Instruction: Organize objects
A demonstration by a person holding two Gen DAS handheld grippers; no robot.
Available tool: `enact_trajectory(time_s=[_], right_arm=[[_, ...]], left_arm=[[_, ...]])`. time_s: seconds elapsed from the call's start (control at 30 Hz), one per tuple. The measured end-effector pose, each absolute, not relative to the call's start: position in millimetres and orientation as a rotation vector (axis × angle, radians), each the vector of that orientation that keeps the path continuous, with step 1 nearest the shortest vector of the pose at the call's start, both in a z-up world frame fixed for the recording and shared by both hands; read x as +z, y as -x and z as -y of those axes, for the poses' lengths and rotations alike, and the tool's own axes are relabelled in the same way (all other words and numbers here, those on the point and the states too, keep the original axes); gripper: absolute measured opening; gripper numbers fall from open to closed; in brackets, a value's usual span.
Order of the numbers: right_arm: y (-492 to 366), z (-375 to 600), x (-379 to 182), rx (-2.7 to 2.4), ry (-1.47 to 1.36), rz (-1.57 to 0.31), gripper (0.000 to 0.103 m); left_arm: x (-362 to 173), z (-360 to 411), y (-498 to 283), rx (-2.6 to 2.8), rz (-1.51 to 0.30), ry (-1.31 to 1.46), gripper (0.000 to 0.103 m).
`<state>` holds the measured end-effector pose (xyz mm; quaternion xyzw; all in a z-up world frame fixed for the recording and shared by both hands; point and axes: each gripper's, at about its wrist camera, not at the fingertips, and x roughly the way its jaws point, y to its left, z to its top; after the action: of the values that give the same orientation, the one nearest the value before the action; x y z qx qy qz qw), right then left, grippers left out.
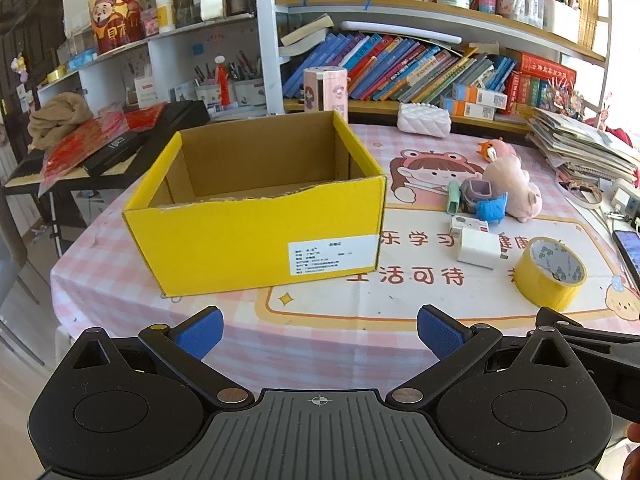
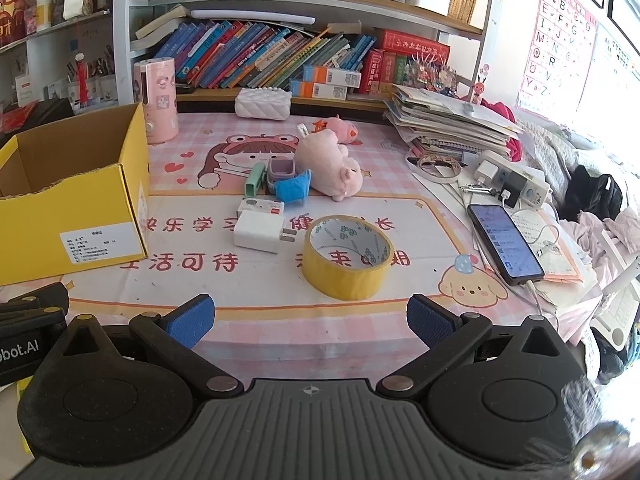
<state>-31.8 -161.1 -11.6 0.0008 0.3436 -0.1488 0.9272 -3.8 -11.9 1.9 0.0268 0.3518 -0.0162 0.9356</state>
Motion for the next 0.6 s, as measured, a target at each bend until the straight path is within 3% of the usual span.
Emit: enact_trajectory(time_s=[0.6], right_arm=[[-12.2, 227.0, -25.8, -0.276, -0.045, -0.781, 0.103]], left_arm=[[-11.9, 63.6, -35.2, -0.060, -0.768, -0.084, 0.103]])
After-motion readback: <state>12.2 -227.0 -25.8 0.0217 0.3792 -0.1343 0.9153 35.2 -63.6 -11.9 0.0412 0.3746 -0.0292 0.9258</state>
